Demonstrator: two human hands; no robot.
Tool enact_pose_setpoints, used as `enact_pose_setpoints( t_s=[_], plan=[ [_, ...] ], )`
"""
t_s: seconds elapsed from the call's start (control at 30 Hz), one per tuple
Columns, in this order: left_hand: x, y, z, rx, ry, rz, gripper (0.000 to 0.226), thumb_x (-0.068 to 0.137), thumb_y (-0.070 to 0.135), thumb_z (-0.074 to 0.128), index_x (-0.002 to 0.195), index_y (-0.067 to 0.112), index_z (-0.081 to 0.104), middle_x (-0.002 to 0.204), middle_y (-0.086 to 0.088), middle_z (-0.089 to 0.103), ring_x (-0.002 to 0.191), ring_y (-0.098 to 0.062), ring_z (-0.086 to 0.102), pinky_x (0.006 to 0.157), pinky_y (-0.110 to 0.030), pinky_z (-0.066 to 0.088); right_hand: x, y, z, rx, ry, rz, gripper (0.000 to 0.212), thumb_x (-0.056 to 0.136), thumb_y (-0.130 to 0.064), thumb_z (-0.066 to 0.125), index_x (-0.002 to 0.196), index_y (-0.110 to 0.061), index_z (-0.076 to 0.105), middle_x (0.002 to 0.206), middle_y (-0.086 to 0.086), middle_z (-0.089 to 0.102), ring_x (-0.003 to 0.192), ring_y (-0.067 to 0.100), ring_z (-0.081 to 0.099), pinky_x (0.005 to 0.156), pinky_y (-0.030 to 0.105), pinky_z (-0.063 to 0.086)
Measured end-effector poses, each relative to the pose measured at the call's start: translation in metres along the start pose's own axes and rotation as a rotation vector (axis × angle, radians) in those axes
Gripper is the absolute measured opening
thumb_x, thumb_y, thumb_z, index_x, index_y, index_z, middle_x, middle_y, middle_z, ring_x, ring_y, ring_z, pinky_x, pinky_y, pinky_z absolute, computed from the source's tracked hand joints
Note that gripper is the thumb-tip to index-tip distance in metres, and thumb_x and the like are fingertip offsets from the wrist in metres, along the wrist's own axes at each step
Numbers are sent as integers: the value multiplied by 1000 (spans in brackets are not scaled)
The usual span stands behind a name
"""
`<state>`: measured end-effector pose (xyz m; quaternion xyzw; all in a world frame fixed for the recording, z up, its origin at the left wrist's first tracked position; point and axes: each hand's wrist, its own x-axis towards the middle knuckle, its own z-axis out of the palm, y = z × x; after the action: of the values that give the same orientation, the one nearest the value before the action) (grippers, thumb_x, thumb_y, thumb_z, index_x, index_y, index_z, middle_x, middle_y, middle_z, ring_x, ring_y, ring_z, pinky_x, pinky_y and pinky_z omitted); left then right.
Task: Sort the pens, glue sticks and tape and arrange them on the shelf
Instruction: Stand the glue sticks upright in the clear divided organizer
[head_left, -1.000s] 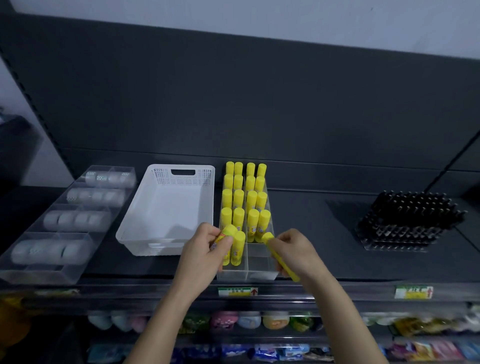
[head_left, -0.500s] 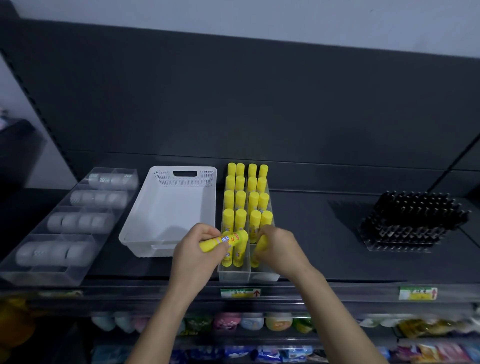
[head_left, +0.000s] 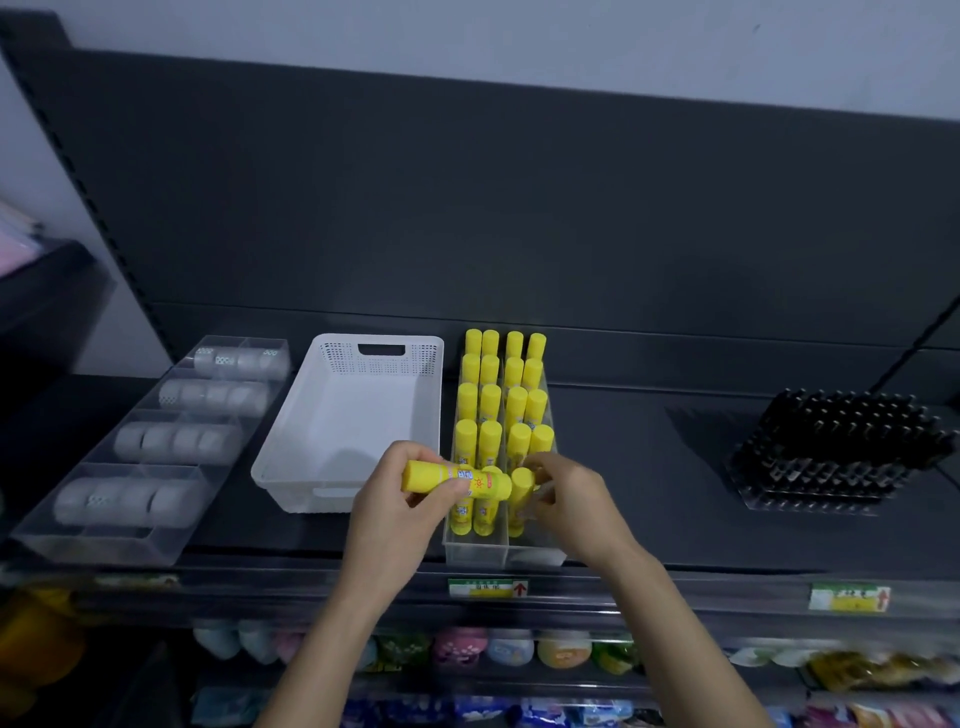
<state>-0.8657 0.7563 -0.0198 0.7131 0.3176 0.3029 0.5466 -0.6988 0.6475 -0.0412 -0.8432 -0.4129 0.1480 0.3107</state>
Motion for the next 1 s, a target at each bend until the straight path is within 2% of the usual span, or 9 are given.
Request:
enact_pose_setpoints(
  t_s=[0.17,0.23,0.3,0.4,0.5,0.63,0.73,0.8,1.0],
  plan=[
    [7,11,9,56,-144,105,22,85,13,69,95,30,59,93,2,63,81,-18,64,69,-31,54,-10,22,-5,13,260,176,29,87,3,48,111,-2,62,104,12,64,98,26,59,73,24,41],
    [13,19,17,122,-183,149,27,83,14,71,96,32,57,98,5,63,84,-11,65,69,-23,53,-11,30,1,60,217,238,21,88,-3,50,105,4,62,96,18,65,91,31,60,68,29,42],
    [18,28,29,257,-229,226,31,82,18,72,101,34,54,99,12,61,85,-4,62,71,-19,50,-13,35,11,130,133,267,20,92,-9,45,85,1,60,74,14,59,67,25,53,59,29,36],
    [28,35,45,484,-290,389,34,83,26,70,114,27,55,104,14,56,95,-8,54,81,-23,43,-19,39,24,225,137,268,30,98,-16,38,72,-6,47,58,-1,41,53,13,32,49,26,28],
    [39,33,59,729,-397,525,35,87,30,66,119,22,54,118,6,59,112,-16,49,94,-32,38,-20,44,30,210,161,240,33,100,-20,36,73,-5,47,58,-1,42,55,15,35,51,28,30],
    [51,20,75,997,-497,576,33,90,33,60,120,24,51,117,5,59,114,-19,46,99,-35,29,-20,50,30,219,163,208,33,101,-22,36,75,-5,50,65,6,52,62,21,43,59,34,33],
    [56,13,84,1120,-544,577,34,90,34,59,122,23,50,117,4,59,116,-21,45,100,-36,28,-24,56,33,125,149,181,38,95,-11,41,58,-20,36,54,-4,38,52,13,35,54,32,27],
    [57,9,89,1185,-554,581,35,90,33,59,122,22,51,118,3,59,117,-21,45,100,-37,28,-25,59,37,54,152,163,41,93,-6,41,56,-21,29,53,-4,34,52,16,33,52,32,22],
    [56,-1,90,1153,-501,566,45,90,37,58,130,23,46,121,3,57,120,-20,44,101,-36,28,-21,62,38,57,145,152,39,91,-5,41,57,-19,30,54,-3,37,55,19,38,48,29,21]
  ],
)
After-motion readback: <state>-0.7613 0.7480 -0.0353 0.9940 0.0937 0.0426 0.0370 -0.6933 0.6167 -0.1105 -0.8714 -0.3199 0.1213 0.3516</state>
